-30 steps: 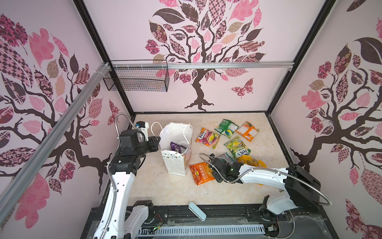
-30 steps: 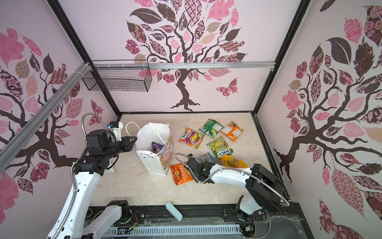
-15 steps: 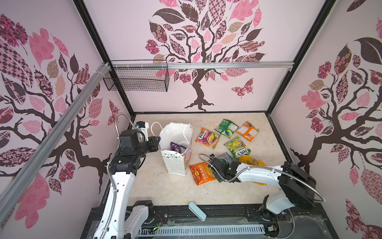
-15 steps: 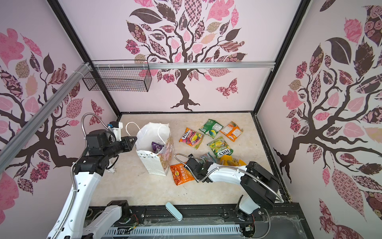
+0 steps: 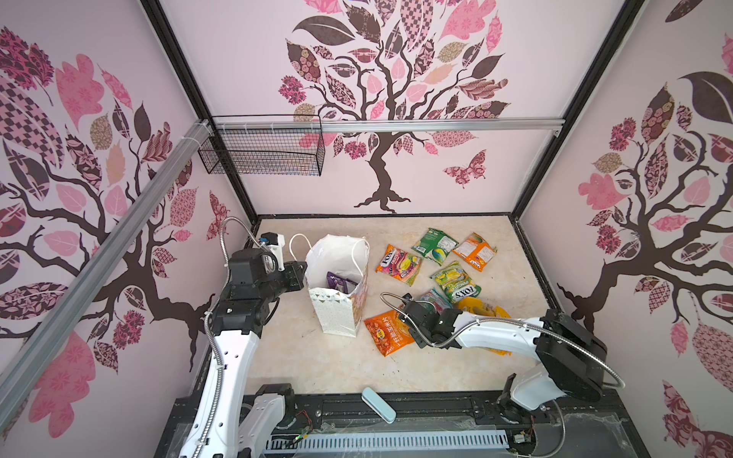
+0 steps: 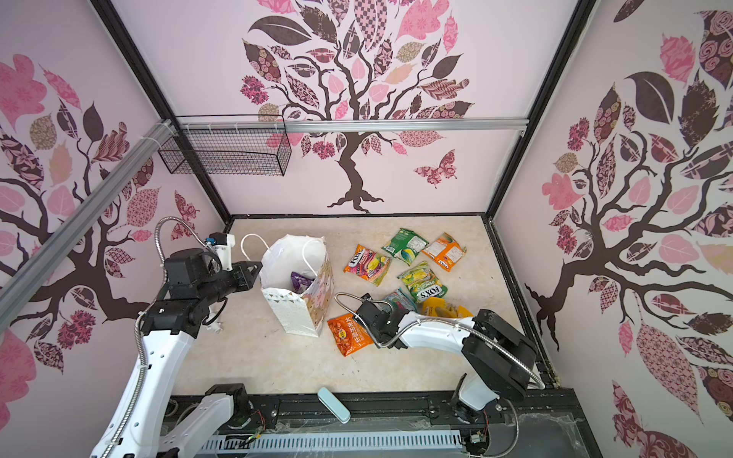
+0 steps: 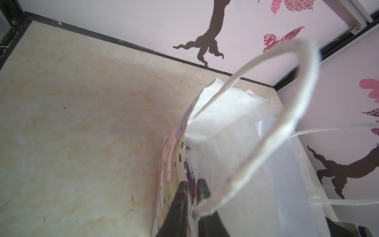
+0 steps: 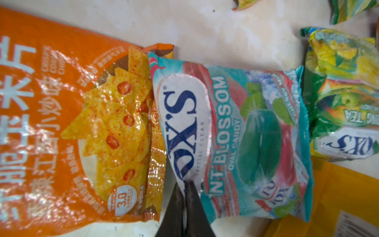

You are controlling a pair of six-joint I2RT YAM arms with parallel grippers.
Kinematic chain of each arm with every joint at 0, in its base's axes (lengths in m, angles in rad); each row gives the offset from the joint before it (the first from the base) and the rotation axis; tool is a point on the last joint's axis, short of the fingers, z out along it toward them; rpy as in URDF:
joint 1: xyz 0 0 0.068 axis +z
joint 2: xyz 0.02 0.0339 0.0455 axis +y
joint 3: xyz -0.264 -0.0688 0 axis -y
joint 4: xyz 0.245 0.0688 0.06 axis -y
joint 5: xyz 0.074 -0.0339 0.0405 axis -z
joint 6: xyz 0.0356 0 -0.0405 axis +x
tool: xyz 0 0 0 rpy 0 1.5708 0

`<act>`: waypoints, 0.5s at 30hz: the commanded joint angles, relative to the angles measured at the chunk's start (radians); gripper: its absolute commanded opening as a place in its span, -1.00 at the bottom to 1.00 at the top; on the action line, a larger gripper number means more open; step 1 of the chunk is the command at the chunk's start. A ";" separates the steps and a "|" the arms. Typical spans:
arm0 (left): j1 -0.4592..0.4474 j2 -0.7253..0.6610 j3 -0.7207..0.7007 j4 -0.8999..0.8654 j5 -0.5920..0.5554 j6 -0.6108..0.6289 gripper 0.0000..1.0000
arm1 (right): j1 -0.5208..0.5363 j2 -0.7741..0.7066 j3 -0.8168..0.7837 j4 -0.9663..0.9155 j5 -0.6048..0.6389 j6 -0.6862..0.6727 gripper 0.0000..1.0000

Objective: Place the snacks into the paper bag
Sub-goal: Pick up the snack.

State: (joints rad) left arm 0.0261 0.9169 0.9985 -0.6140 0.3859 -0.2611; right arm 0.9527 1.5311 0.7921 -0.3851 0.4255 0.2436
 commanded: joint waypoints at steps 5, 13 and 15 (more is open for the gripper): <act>-0.002 -0.016 -0.030 0.015 -0.004 0.011 -0.73 | -0.032 -0.114 0.016 -0.028 -0.043 0.026 -0.97; -0.002 -0.023 -0.034 0.025 0.002 0.005 -0.73 | -0.090 -0.313 0.010 -0.001 -0.139 0.039 -1.00; -0.001 -0.024 -0.034 0.028 0.005 0.005 -0.74 | -0.092 -0.355 0.007 0.023 -0.161 0.037 -1.00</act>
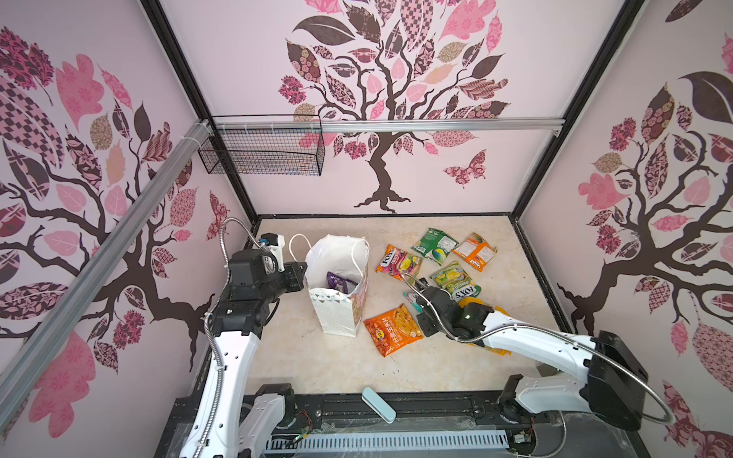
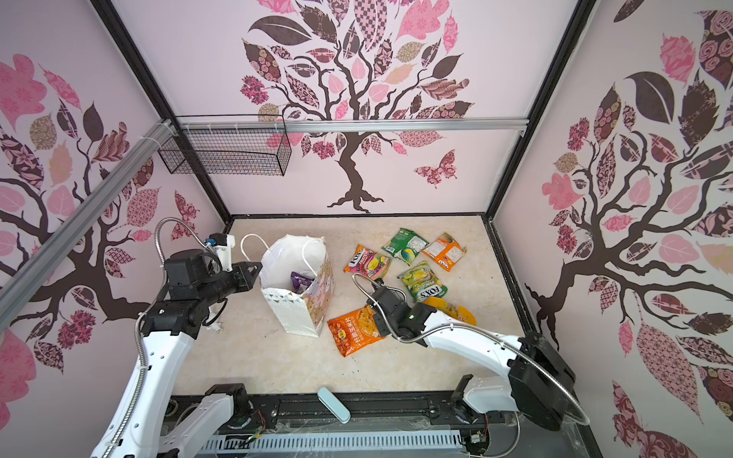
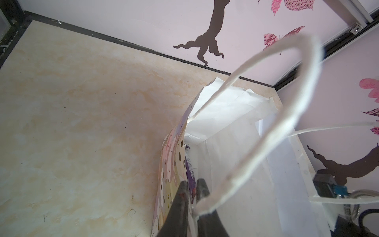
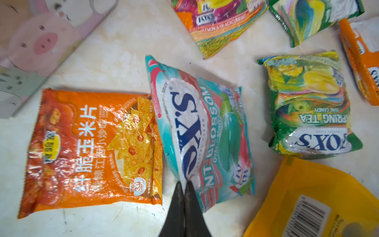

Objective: Place the snacks into the paper bag
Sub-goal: Pick up the snack.

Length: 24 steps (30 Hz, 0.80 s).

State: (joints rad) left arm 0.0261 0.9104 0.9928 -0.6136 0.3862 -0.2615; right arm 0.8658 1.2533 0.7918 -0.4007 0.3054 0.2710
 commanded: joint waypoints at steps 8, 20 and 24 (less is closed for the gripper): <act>0.003 -0.018 -0.032 0.027 0.007 0.006 -0.74 | -0.027 -0.154 0.068 0.097 -0.099 -0.023 -1.00; 0.005 -0.028 -0.047 0.037 0.023 -0.003 -0.74 | -0.041 -0.194 0.178 0.210 -0.134 -0.079 -1.00; 0.007 -0.027 -0.049 0.041 0.026 -0.005 -0.74 | -0.044 -0.194 0.222 0.251 -0.138 -0.102 -1.00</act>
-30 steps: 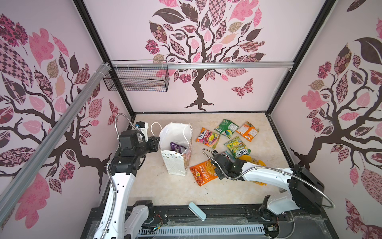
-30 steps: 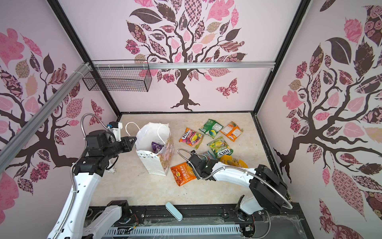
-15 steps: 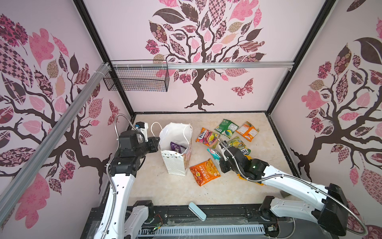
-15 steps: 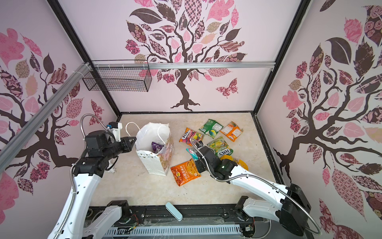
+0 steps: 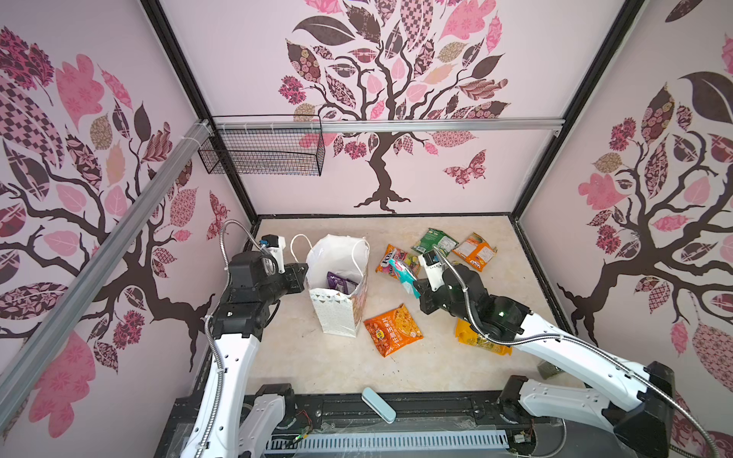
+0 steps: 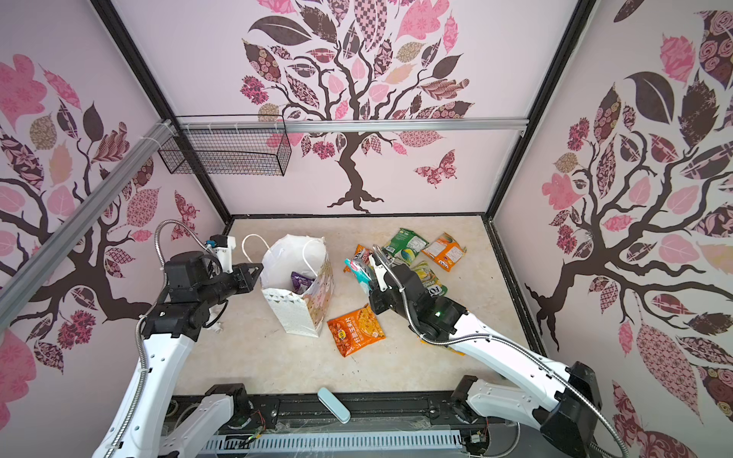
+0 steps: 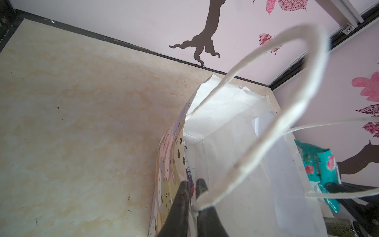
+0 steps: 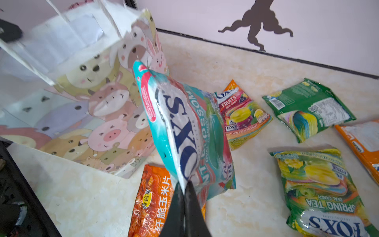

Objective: Place the snacks into the paper bag
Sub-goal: Pick up the snack, then place the snack in the paper bag.

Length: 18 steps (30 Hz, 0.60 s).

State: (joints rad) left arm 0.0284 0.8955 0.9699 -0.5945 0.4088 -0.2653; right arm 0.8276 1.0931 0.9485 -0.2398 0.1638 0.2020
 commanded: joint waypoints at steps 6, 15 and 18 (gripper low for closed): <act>0.005 -0.009 -0.028 0.026 0.014 -0.003 -0.74 | -0.005 -0.016 0.139 0.123 -0.005 -0.064 -1.00; 0.013 -0.006 -0.033 0.043 0.057 -0.012 -0.74 | -0.005 -0.009 0.206 0.223 -0.060 -0.092 -1.00; 0.016 -0.014 -0.034 0.046 0.062 -0.011 -0.74 | -0.004 -0.002 0.227 0.252 -0.102 -0.095 -1.00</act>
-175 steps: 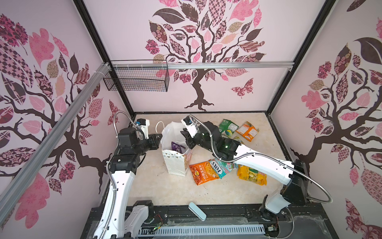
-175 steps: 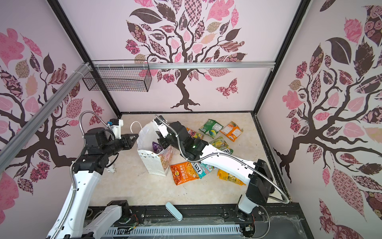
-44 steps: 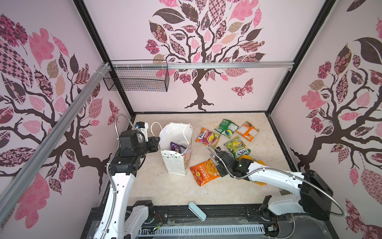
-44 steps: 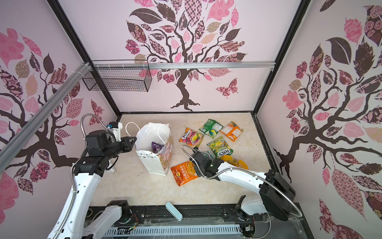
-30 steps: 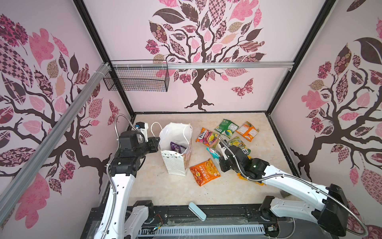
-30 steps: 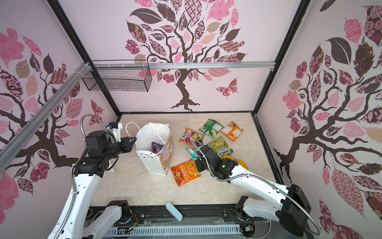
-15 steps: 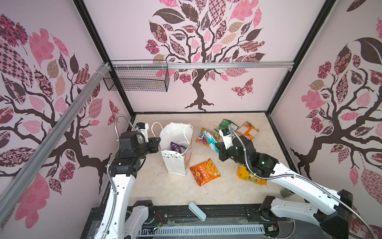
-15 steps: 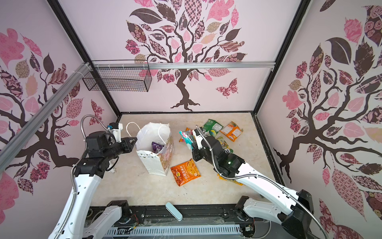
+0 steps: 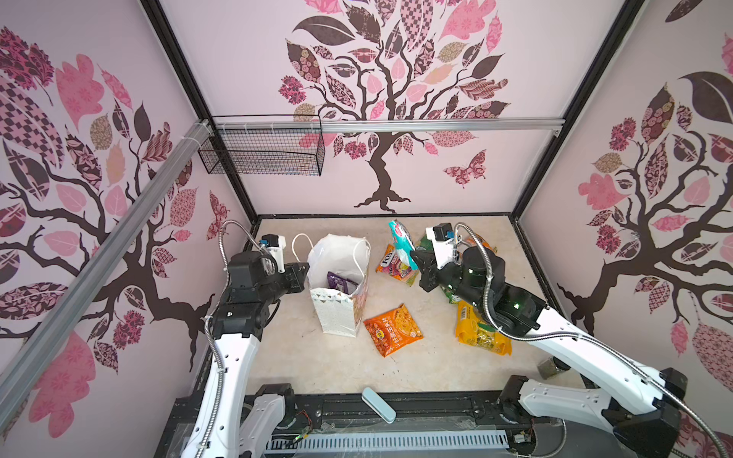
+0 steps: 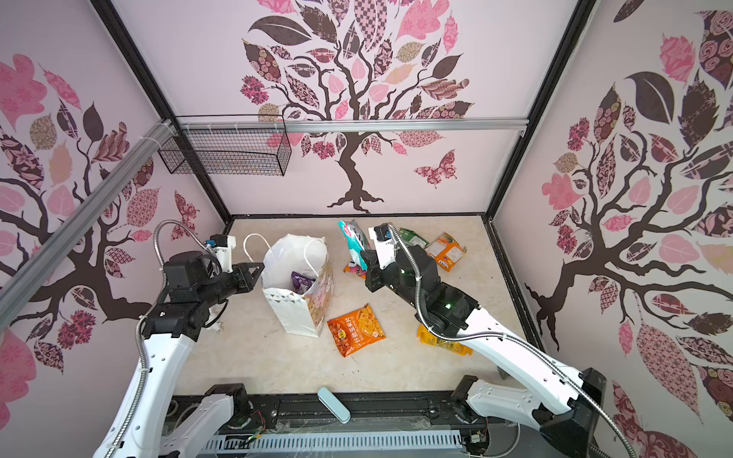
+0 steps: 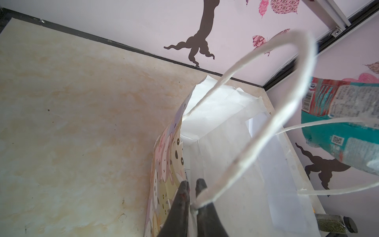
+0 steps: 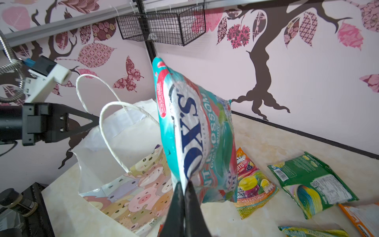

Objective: Place the snacks into the paper bag
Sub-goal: Place the snack in the paper bag.

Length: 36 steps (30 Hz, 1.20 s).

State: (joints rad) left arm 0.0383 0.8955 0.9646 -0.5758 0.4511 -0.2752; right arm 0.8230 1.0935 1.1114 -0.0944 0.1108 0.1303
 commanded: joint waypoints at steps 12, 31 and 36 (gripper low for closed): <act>0.027 -0.028 -0.040 0.050 0.041 -0.013 -0.64 | 0.112 0.040 0.169 0.184 -0.112 -0.091 -1.00; 0.032 -0.024 -0.047 0.070 0.078 -0.022 -0.58 | 0.182 0.185 0.295 0.245 -0.263 -0.027 -1.00; 0.039 -0.024 -0.047 0.071 0.077 -0.022 -0.58 | 0.192 0.247 0.344 0.227 -0.278 -0.019 -1.00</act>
State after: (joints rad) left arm 0.0700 0.8791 0.9451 -0.5247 0.5182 -0.2985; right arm 1.0050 1.3064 1.3838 0.0750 -0.1452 0.1120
